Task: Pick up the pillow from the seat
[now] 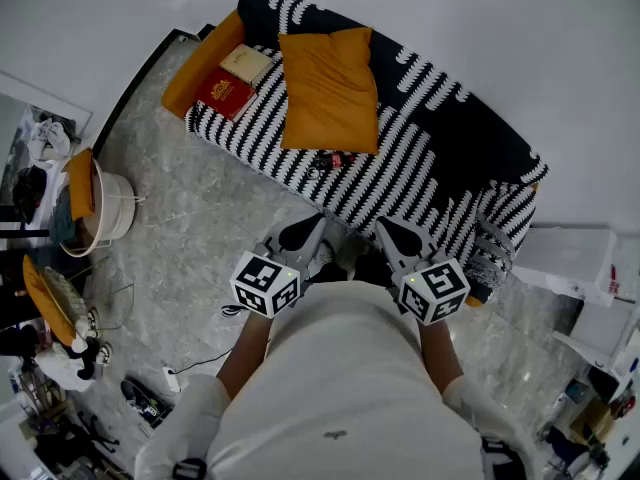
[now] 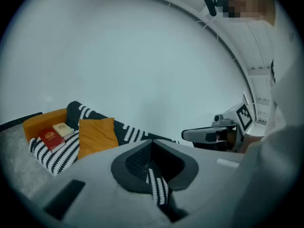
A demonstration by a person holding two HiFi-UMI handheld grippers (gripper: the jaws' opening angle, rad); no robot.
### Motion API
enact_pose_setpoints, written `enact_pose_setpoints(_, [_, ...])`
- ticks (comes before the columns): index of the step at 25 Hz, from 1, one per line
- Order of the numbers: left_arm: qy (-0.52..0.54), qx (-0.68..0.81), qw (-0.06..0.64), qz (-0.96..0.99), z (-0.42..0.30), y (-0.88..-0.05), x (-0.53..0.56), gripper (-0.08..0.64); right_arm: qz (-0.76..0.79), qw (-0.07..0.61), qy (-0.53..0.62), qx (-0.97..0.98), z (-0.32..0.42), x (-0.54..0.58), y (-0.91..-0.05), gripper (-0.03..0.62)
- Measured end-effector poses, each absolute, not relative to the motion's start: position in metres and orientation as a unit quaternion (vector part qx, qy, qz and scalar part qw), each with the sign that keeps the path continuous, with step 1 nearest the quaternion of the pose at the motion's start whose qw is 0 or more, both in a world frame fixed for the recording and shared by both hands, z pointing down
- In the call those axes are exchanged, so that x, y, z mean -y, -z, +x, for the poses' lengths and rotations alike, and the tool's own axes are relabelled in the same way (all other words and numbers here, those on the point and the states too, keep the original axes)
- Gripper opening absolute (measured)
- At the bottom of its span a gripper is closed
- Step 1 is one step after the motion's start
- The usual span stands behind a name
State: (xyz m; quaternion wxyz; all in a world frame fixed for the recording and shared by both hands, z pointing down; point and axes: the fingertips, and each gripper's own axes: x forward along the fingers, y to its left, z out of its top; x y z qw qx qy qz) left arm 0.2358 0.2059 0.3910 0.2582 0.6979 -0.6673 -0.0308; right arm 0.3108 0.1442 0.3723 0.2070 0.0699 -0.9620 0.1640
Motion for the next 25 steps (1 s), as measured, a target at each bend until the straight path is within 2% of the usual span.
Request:
enact_pose_setpoints(9, [0.030,0.667,0.261,0.697,0.238,-0.393,-0.202,0.012,0.078,0.207,-0.168,0.961,0.314,-0.138,-0.375,0.006])
enact_pose_setpoints(15, [0.029,0.667,0.261,0.697,0.236,-0.393,-0.201,0.012,0.082,0.181,-0.193,0.961,0.312,-0.131,-0.370,0.006])
enact_pose_setpoints(25, [0.032,0.672,0.266,0.690,0.220,-0.398,-0.213,0.012,0.092,0.191,-0.186,0.959,0.310,-0.133,-0.374,0.006])
